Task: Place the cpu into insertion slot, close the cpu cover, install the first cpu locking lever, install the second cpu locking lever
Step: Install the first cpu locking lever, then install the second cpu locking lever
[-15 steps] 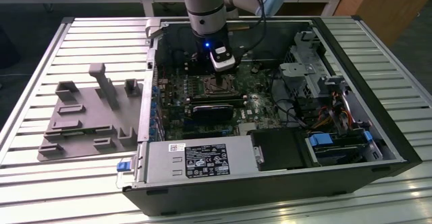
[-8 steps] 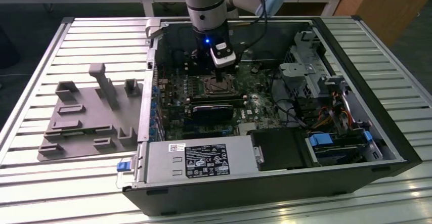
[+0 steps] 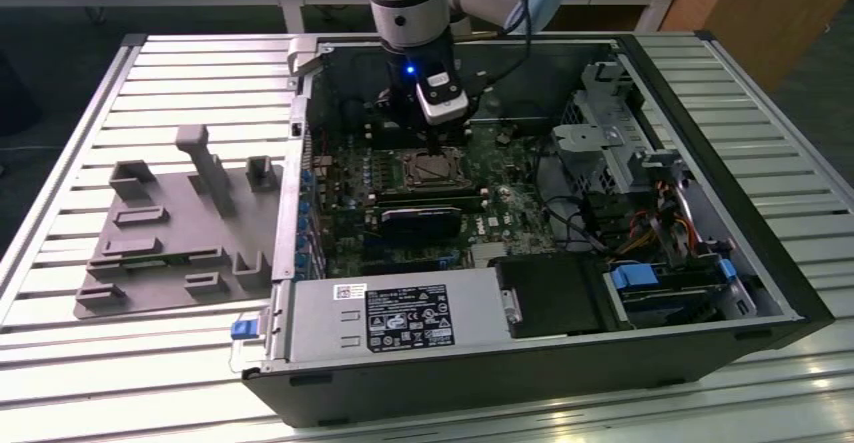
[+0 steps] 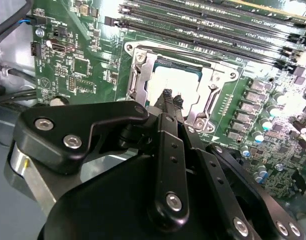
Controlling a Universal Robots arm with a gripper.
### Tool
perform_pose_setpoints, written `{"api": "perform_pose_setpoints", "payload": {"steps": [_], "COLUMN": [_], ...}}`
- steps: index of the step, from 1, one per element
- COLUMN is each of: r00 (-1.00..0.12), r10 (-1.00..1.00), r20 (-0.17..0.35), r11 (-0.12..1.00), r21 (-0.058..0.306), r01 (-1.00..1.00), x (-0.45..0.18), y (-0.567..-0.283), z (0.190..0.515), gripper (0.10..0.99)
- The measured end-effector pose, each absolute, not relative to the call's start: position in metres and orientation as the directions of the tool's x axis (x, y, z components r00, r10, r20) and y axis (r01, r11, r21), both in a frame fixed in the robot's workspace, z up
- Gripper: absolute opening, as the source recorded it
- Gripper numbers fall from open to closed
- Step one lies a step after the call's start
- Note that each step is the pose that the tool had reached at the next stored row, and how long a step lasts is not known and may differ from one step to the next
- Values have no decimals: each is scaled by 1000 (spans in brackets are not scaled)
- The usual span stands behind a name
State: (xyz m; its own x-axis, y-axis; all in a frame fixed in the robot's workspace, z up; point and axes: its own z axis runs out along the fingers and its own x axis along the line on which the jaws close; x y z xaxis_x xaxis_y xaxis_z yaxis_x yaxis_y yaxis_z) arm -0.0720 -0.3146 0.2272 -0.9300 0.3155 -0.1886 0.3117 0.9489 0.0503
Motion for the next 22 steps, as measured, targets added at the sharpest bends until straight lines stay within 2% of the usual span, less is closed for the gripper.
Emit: {"api": "perform_pose_setpoints", "payload": {"steps": [5,10,22], "r00": [-931,-935,-935], "r10": [315,315,315], "r20": [-186,-162,-161], "r11": [949,949,949], "r21": [49,41,41], "r01": [311,313,313], "x": [-71,-65,-65], "y": [-315,-316,-316], "z": [227,227,227], "gripper": [102,102,102]}}
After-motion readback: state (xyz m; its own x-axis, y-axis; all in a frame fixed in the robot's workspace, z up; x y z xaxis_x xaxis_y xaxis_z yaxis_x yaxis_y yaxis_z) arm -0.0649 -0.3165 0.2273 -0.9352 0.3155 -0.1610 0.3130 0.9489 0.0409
